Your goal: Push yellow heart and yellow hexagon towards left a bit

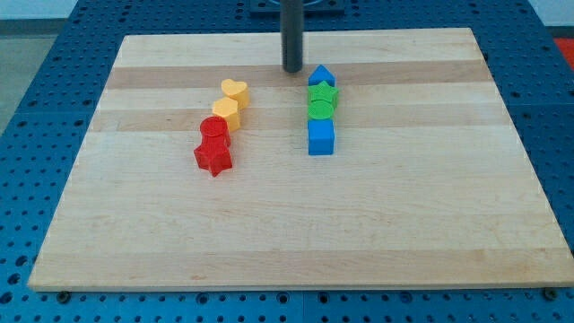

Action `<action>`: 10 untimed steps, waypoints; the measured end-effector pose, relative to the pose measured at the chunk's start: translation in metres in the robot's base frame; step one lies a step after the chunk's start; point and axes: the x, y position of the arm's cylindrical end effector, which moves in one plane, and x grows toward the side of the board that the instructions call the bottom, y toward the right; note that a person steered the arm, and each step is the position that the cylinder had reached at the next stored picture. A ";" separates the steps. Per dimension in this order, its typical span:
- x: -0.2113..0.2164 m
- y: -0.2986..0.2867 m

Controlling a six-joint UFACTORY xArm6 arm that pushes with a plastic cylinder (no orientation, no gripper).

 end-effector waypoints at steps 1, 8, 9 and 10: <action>0.015 -0.013; 0.060 -0.051; 0.062 -0.041; 0.070 -0.039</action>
